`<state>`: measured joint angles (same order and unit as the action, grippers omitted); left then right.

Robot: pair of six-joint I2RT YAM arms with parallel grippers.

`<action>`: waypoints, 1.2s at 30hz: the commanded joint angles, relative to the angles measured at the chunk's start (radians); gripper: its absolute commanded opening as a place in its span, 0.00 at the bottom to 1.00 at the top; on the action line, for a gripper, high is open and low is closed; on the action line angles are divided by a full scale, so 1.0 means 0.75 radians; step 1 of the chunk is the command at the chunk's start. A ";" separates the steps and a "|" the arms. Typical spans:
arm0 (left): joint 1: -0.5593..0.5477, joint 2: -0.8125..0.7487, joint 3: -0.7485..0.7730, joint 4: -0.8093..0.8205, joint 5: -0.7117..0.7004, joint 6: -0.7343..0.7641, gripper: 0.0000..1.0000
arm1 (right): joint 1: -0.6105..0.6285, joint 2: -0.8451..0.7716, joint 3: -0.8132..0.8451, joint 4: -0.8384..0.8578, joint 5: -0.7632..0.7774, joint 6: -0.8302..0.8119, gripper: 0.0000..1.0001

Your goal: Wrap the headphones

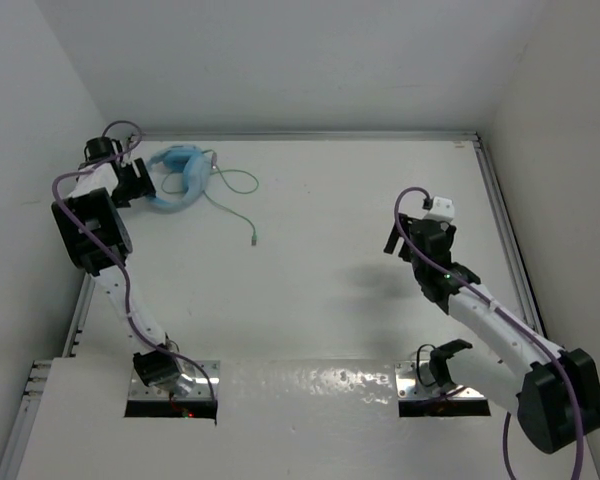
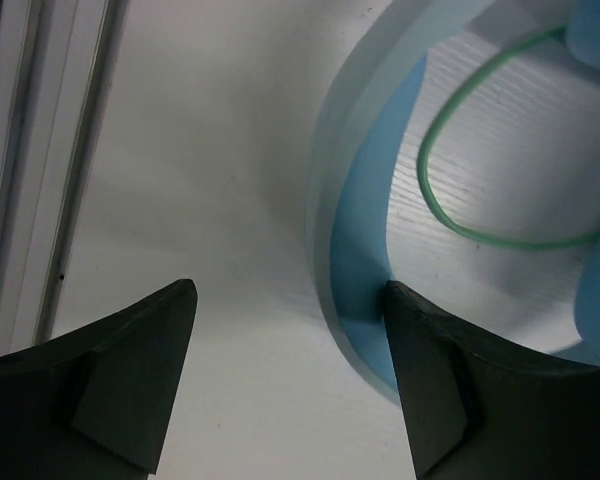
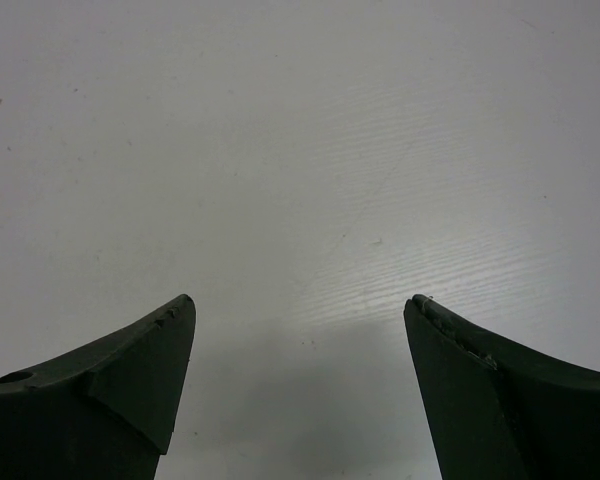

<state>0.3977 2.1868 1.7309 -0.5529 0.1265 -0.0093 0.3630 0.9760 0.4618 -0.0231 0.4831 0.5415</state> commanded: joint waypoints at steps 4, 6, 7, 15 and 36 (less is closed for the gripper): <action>-0.076 0.132 0.124 0.042 -0.107 -0.039 0.64 | 0.013 0.081 0.159 -0.031 -0.033 -0.039 0.83; -0.072 0.160 0.128 0.019 -0.111 -0.049 0.54 | 0.013 0.079 0.159 -0.027 -0.027 -0.035 0.83; -0.066 0.166 0.128 0.013 -0.123 -0.049 0.49 | 0.015 0.075 0.155 -0.022 -0.024 -0.029 0.83; -0.054 0.130 0.165 -0.028 -0.013 -0.039 0.00 | 0.078 0.116 0.229 -0.045 -0.076 -0.161 0.76; -0.168 -0.584 0.457 -0.289 0.582 -0.104 0.00 | 0.170 0.375 0.392 0.497 -0.583 -0.248 0.79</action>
<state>0.2901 1.7927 2.0129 -0.7456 0.4610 -0.0425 0.4755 1.1912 0.6895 0.2008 0.0914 0.3473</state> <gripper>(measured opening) 0.104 0.788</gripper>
